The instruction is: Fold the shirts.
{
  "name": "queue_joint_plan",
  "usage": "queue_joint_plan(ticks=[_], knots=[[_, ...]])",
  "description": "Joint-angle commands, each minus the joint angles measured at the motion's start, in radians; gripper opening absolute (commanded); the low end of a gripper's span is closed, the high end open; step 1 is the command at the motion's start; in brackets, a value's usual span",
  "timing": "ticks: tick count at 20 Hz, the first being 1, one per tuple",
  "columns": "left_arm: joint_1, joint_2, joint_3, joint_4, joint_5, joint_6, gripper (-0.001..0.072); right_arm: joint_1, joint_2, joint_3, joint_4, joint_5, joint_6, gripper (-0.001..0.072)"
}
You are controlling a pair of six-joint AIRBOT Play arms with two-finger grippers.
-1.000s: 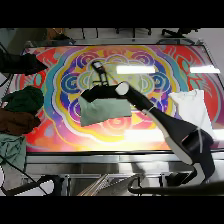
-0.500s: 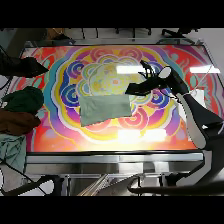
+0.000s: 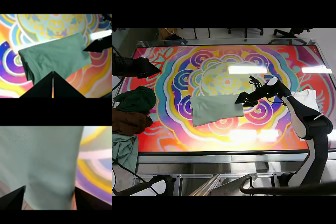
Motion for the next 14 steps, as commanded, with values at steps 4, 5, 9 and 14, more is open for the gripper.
queue_joint_plan(ticks=[4,5,9,14], knots=[[0.001,0.0,0.0,0.001,-0.001,-0.001,0.0015,0.029,-0.027,0.013,0.279,0.091,-0.203,0.0038],[0.001,0.0,0.0,0.0,-0.002,-0.001,0.0014,0.018,-0.011,0.027,0.306,0.108,-0.206,0.0017],[0.001,0.0,0.0,0.001,-0.01,0.0,0.0014,-0.113,0.14,0.084,0.364,0.088,-0.183,0.0016],[0.001,0.0,-0.001,0.002,-0.026,0.0,0.0015,-0.391,0.345,0.093,0.357,0.047,-0.066,0.0016]])
